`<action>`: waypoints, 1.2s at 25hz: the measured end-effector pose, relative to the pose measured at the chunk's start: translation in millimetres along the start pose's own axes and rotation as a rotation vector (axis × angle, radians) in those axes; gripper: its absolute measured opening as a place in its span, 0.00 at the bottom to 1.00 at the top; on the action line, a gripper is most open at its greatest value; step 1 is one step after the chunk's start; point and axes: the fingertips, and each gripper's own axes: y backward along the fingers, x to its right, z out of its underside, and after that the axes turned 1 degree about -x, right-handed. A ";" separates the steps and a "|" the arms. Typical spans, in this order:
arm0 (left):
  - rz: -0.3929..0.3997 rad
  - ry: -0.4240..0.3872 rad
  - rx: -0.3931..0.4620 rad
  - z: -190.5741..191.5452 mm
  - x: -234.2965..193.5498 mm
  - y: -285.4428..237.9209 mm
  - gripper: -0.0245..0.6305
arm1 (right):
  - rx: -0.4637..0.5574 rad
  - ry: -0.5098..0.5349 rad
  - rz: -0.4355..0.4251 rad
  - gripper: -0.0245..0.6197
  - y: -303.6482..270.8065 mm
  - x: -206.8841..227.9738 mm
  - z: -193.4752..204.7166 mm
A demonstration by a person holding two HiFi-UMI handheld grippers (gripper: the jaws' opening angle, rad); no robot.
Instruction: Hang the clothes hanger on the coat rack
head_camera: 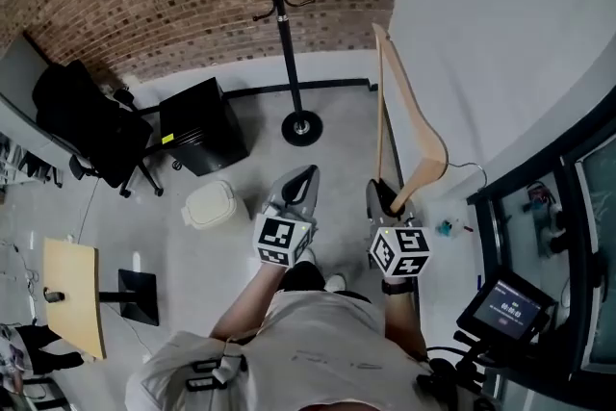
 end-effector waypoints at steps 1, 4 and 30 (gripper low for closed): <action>-0.016 0.004 0.000 1.5 -9.5 -5.4 0.04 | -0.009 0.007 -0.008 0.11 -11.2 0.5 0.4; -0.056 0.001 0.015 -2.2 -44.8 -25.9 0.04 | -0.033 0.054 -0.035 0.11 -50.0 -3.4 -3.5; -0.206 0.008 0.124 -63.5 -328.2 -210.2 0.04 | -0.124 0.236 -0.261 0.11 -392.1 -31.6 -80.6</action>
